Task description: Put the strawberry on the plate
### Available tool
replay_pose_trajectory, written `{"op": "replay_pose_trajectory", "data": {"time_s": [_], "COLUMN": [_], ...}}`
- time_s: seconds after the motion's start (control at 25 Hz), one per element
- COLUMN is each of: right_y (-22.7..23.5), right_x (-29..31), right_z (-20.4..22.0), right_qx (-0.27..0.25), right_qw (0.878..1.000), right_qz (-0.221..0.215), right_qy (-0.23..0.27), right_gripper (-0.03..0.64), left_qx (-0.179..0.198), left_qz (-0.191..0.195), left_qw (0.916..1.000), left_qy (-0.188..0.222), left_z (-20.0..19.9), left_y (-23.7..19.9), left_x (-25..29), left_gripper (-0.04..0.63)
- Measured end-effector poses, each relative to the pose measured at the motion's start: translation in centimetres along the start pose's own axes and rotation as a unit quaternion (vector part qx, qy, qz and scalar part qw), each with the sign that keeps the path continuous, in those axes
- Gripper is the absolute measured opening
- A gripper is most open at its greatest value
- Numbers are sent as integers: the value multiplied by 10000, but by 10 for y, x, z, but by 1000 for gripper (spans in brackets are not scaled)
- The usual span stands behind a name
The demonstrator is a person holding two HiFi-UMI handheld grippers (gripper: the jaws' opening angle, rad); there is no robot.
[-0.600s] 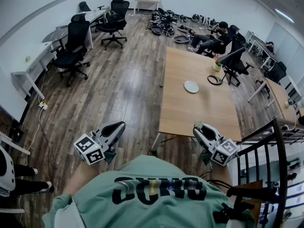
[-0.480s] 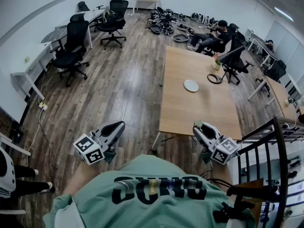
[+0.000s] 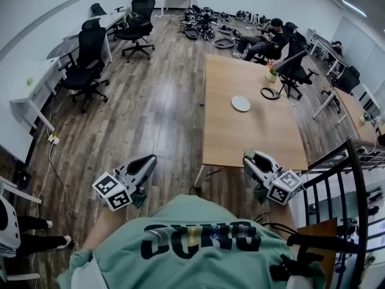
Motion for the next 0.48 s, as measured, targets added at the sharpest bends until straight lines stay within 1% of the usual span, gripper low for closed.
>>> {"op": "replay_pose_trajectory", "data": {"time_s": [0.36,0.48], "right_y": [5,11], "right_x": [-3,-10], "right_z": [5,4], "right_qx": [22,236], "right_qw": [10000,9997], "right_qz": [65,44], "right_qy": [-29,17], "right_gripper": [140,140], "left_qx": [-53,-108], "left_qz": [122,141], "left_qw": [9999,9998], "left_qy": [-43,-77], "left_z": [4,6], "left_y": [2,6], "left_x": [9,17], "left_gripper": [5,5]}}
Point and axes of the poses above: the fingertips, and each gripper's own axes: x forward along the fingers, y to its right, z out of its underside, the point moved 5 cm from there along -x, backward along the fingers, and after that the axes turned 13 degrees about x, right-handed, at the moved point
